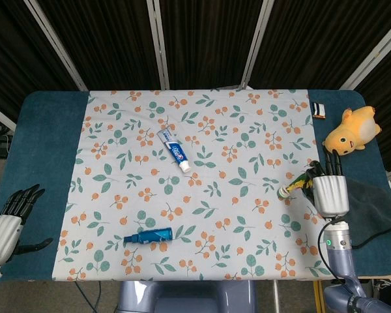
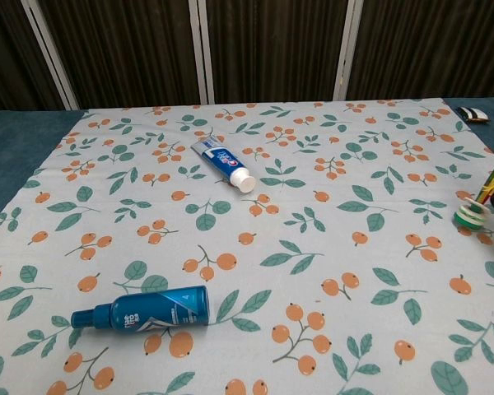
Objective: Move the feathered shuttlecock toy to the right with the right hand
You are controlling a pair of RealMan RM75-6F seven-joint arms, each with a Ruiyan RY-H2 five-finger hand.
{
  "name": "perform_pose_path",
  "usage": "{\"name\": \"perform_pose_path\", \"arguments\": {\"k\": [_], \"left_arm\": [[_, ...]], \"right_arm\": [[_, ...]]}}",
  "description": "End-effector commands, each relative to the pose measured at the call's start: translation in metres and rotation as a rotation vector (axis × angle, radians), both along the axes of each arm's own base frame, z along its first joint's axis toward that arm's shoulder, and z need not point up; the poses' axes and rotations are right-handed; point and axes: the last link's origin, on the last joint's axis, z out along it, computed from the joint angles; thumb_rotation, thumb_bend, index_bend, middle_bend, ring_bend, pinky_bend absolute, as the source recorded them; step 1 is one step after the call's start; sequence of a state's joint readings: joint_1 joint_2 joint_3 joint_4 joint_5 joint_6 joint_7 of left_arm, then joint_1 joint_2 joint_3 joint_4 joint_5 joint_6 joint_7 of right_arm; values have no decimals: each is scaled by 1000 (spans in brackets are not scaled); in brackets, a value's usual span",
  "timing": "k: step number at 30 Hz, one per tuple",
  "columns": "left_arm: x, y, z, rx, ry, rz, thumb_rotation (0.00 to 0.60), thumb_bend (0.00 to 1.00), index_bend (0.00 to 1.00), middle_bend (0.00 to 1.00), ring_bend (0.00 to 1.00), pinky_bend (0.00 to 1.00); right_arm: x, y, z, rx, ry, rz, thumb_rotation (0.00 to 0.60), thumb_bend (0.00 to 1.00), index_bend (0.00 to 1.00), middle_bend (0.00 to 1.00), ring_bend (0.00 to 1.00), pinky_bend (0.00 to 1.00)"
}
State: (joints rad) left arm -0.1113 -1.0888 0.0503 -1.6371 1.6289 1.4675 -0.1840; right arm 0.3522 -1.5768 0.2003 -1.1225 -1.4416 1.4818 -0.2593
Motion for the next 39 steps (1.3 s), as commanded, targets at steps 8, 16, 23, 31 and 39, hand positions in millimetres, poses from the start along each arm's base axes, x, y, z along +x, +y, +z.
{"name": "perform_pose_path", "arguments": {"k": [8, 16, 23, 31, 39], "left_arm": [[0, 0, 0, 0, 0, 1, 598, 93, 0, 0, 0, 0], [0, 0, 0, 1, 0, 1, 597, 93, 0, 0, 0, 0], [0, 0, 0, 1, 1, 4, 598, 93, 0, 0, 0, 0], [0, -1, 0, 2, 2, 3, 599, 94, 0, 0, 0, 0], [0, -1, 1, 6, 5, -4, 600, 93, 0, 0, 0, 0]], "right_arm": [[-3, 10, -10, 33, -4, 12, 600, 358, 570, 297, 0, 0], [5, 16, -9, 45, -9, 41, 600, 295, 120, 59, 0, 0], [17, 21, -2, 33, -15, 75, 600, 253, 16, 0, 0, 0], [20, 41, 17, 28, -44, 54, 600, 243, 16, 0, 0, 0], [18, 86, 53, 106, -181, -89, 600, 230, 25, 0, 0, 0]]}}
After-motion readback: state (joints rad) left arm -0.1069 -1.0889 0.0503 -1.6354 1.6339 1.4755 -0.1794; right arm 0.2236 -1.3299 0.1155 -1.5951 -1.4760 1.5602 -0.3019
